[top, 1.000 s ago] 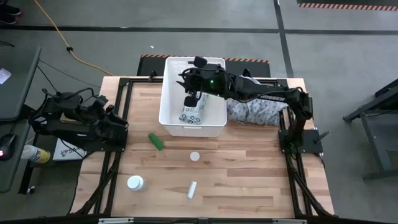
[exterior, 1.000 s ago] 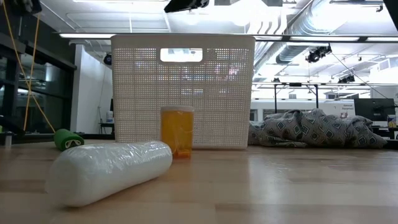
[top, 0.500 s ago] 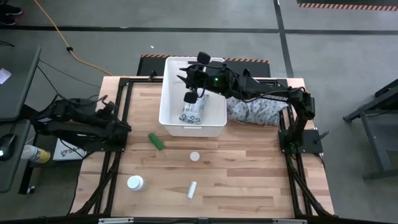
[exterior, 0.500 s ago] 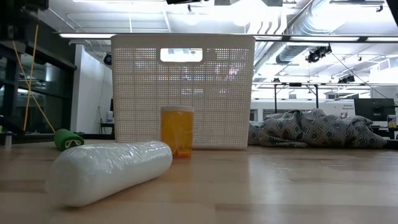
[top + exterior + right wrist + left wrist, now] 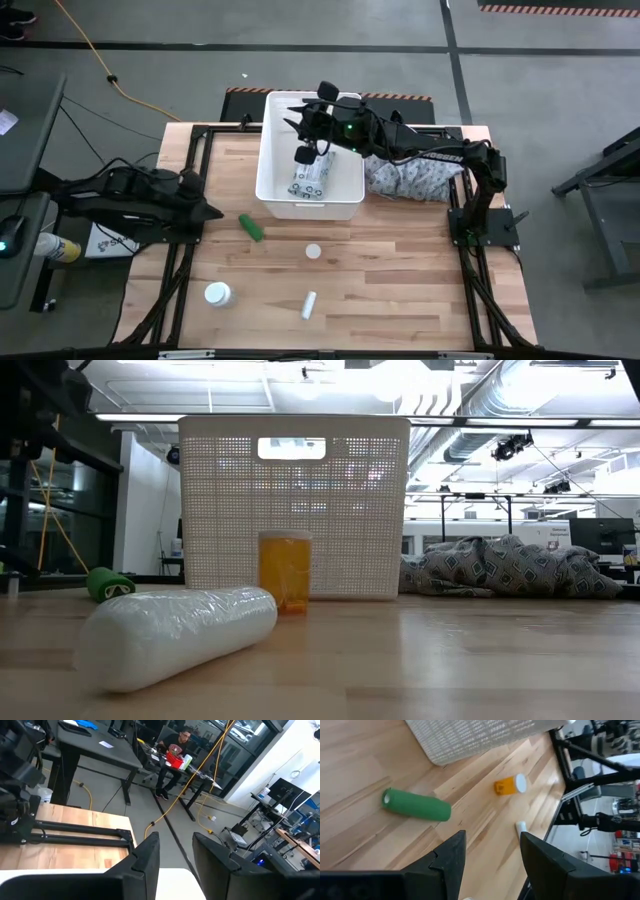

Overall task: Pick & place medical supplies in basket/bin
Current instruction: Put the green bandage into the white laundry organizer

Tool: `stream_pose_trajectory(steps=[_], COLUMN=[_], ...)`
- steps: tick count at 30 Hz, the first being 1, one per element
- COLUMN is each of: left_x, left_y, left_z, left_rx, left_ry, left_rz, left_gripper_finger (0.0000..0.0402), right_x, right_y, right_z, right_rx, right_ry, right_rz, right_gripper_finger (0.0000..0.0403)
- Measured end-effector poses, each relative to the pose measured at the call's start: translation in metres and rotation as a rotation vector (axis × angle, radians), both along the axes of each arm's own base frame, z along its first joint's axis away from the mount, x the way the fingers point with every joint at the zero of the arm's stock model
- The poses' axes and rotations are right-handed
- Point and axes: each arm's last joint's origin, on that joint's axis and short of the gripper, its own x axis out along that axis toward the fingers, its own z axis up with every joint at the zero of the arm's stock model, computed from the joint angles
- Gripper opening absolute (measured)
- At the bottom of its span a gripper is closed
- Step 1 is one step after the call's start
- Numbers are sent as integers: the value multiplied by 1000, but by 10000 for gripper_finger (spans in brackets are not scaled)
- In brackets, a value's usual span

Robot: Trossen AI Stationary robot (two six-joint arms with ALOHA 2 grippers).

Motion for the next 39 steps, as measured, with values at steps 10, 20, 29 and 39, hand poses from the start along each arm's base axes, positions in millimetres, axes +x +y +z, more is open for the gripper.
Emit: stream_pose_trajectory(steps=[10, 20, 29, 39], left_x=[27, 58, 84, 94], left_y=[-1, -2, -3, -4], left_z=[-7, -19, -18, -23], left_rx=[17, 26, 9, -79], left_ry=[172, 345, 260, 302], left_rz=[-12, -13, -2, 59], left_gripper_finger=[221, 221, 221, 221], right_x=[2, 3, 3, 0], right_y=[10, 30, 51, 58], right_z=[0, 0, 0, 1], right_rx=[-5, -22, -53, -264], right_ry=[0, 4, 13, 170], right_rz=[-30, -100, -238, -362], right_gripper_finger=[108, 108, 108, 108])
